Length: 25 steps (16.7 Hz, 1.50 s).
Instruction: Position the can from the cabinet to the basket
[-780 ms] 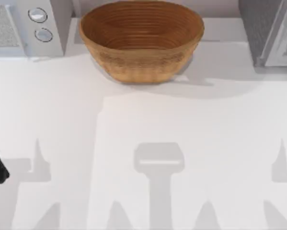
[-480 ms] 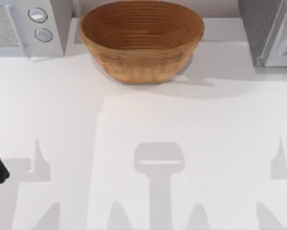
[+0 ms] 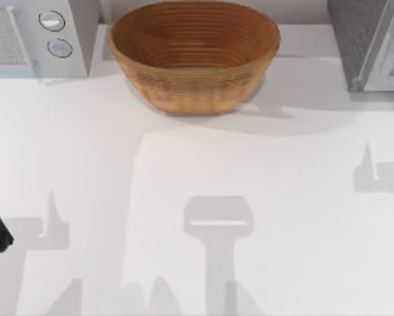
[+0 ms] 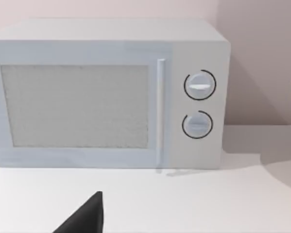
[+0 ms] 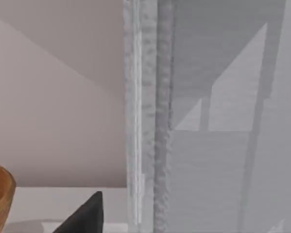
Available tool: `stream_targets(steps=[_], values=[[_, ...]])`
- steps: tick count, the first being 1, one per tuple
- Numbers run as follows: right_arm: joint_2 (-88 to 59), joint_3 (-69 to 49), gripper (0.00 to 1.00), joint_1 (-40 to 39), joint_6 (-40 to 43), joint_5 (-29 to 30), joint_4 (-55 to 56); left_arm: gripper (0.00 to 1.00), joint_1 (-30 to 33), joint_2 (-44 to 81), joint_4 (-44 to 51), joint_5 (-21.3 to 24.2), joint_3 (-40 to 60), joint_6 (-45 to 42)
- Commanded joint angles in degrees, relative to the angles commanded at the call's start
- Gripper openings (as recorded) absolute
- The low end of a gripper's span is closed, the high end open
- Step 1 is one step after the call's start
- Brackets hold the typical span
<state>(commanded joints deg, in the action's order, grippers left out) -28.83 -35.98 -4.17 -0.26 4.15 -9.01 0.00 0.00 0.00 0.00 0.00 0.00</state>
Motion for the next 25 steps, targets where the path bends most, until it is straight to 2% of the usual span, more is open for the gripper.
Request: stream_targets(steps=[7, 12, 16, 22, 25], values=[[-28.25, -37.58, 1.00, -3.63, -0.47, 4.40, -9.07, 1.00, 0.00, 0.00, 0.00, 0.00, 0.00, 0.00], [-42.56, -57.49, 1.00, -5.67, -0.63, 6.50, -13.52, 1.00, 0.00, 0.00, 0.00, 0.00, 0.00, 0.00], [-47.17, -63.75, 1.00, -6.40, -0.64, 7.11, -14.90, 1.00, 0.00, 0.00, 0.00, 0.00, 0.00, 0.00], [-47.20, -63.81, 1.00, -6.35, -0.66, 7.26, -14.79, 1.00, 0.00, 0.00, 0.00, 0.00, 0.00, 0.00], [-50.82, -66.04, 1.00, -10.16, -0.78, 11.42, -14.04, 1.00, 0.00, 0.00, 0.00, 0.00, 0.00, 0.00]])
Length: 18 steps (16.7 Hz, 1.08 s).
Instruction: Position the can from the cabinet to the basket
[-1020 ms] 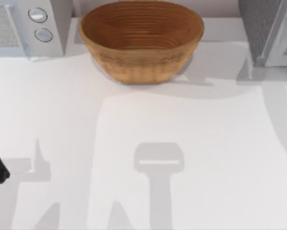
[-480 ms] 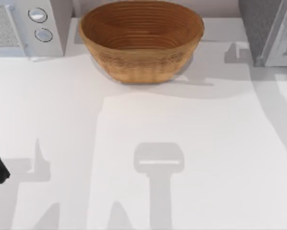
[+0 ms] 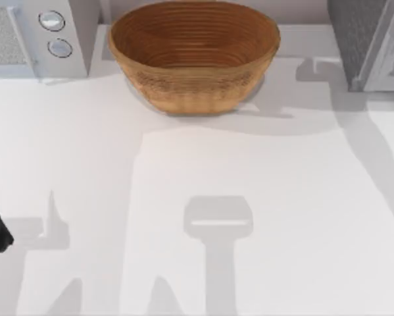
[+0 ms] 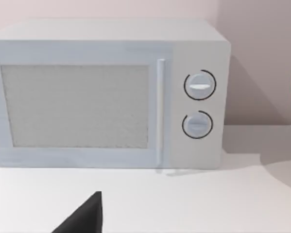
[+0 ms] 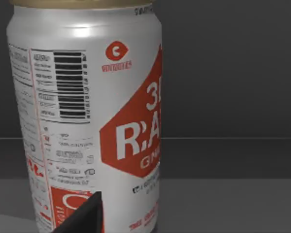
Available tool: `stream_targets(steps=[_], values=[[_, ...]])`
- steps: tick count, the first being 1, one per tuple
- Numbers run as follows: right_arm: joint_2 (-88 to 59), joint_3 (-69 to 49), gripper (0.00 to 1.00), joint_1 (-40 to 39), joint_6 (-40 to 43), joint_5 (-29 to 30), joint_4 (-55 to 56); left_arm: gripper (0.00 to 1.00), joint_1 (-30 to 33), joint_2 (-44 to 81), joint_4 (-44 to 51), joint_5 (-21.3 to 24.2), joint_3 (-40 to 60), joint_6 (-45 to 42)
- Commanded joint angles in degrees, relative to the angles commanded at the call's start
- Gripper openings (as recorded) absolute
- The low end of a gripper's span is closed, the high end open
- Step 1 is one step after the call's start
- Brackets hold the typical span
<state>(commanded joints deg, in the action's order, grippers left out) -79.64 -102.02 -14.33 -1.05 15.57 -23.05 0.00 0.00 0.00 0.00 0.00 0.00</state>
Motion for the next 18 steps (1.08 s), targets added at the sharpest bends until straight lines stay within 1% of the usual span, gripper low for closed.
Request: stream_targets(steps=[3, 5, 11, 18], values=[[-4.61, -3.40, 1.00, -6.59, 0.16, 6.79, 1.70, 1.00, 0.00, 0.00, 0.00, 0.00, 0.00, 0.00], [-6.53, -4.79, 1.00, -9.03, 0.23, 9.20, 2.53, 1.00, 0.00, 0.00, 0.00, 0.00, 0.00, 0.00], [-7.34, -5.53, 1.00, -8.89, 0.21, 9.10, 2.57, 1.00, 0.00, 0.00, 0.00, 0.00, 0.00, 0.00], [-17.42, -16.35, 1.00, -5.63, 0.23, 5.97, 1.97, 1.00, 0.00, 0.00, 0.00, 0.00, 0.00, 0.00]])
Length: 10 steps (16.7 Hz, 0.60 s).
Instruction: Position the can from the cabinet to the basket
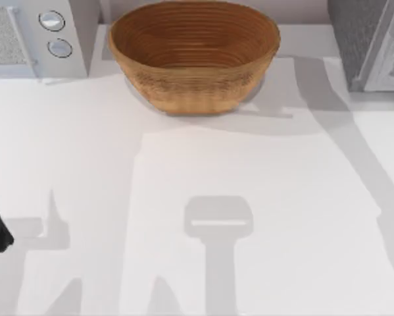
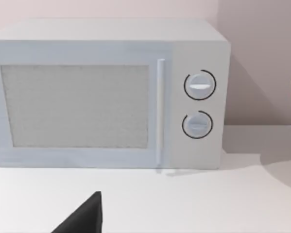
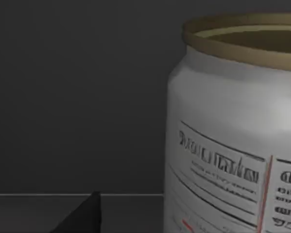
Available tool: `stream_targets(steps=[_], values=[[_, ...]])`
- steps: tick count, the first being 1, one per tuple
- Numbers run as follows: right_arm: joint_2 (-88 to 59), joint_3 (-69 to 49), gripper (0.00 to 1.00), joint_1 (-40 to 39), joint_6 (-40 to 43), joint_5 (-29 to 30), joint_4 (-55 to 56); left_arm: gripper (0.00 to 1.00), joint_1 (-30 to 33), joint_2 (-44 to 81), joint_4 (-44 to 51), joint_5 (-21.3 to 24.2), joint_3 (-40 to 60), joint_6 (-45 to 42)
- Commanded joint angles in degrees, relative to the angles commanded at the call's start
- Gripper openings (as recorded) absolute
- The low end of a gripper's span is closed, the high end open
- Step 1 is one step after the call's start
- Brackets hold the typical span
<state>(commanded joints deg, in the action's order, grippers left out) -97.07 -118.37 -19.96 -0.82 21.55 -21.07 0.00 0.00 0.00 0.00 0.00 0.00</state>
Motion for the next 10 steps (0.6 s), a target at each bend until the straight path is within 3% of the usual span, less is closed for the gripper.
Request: stream_targets(steps=[6, 10], values=[[-1.84, -1.96, 1.00, 0.60, 0.00, -0.57, -0.11, 1.00, 0.00, 0.00, 0.00, 0.00, 0.00, 0.00], [-1.84, -1.96, 0.70, 0.60, 0.00, -0.57, -0.11, 1.00, 0.00, 0.00, 0.00, 0.00, 0.00, 0.00]])
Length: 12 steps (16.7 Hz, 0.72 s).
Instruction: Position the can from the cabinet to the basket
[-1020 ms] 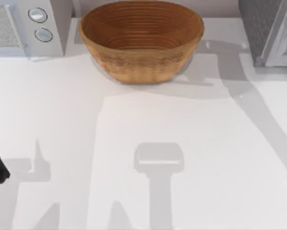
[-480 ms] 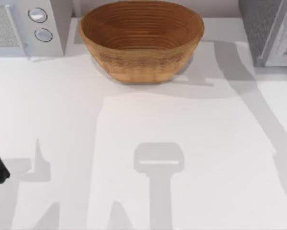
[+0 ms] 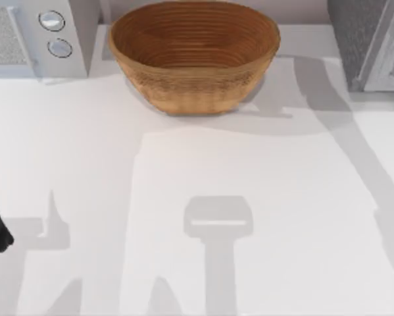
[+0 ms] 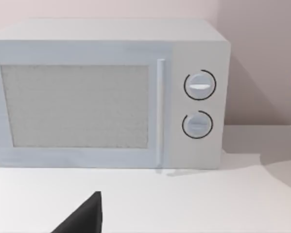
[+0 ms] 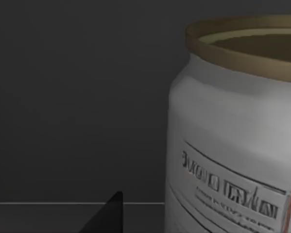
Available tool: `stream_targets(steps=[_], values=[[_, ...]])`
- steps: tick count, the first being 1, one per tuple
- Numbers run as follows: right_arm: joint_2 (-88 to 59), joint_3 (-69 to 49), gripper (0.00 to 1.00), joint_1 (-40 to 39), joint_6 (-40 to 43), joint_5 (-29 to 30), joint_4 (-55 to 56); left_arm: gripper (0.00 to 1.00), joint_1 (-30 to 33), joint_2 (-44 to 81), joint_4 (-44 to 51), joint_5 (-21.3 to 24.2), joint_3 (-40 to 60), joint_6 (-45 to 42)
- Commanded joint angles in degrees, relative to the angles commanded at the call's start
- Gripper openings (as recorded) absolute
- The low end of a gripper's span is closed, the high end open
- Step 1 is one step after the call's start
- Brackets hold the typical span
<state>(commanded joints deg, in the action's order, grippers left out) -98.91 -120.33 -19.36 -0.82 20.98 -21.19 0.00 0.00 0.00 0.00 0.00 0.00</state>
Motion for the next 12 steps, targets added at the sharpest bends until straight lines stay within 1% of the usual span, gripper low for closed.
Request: stream_targets(steps=[9, 10, 12], values=[[0.00, 0.00, 0.02, 0.00, 0.00, 0.00, 0.00, 1.00, 0.00, 0.00, 0.00, 0.00, 0.00, 0.00], [0.00, 0.00, 0.00, 0.00, 0.00, 0.00, 0.00, 1.00, 0.00, 0.00, 0.00, 0.00, 0.00, 0.00], [0.00, 0.00, 0.00, 0.00, 0.00, 0.00, 0.00, 1.00, 0.00, 0.00, 0.00, 0.00, 0.00, 0.00]])
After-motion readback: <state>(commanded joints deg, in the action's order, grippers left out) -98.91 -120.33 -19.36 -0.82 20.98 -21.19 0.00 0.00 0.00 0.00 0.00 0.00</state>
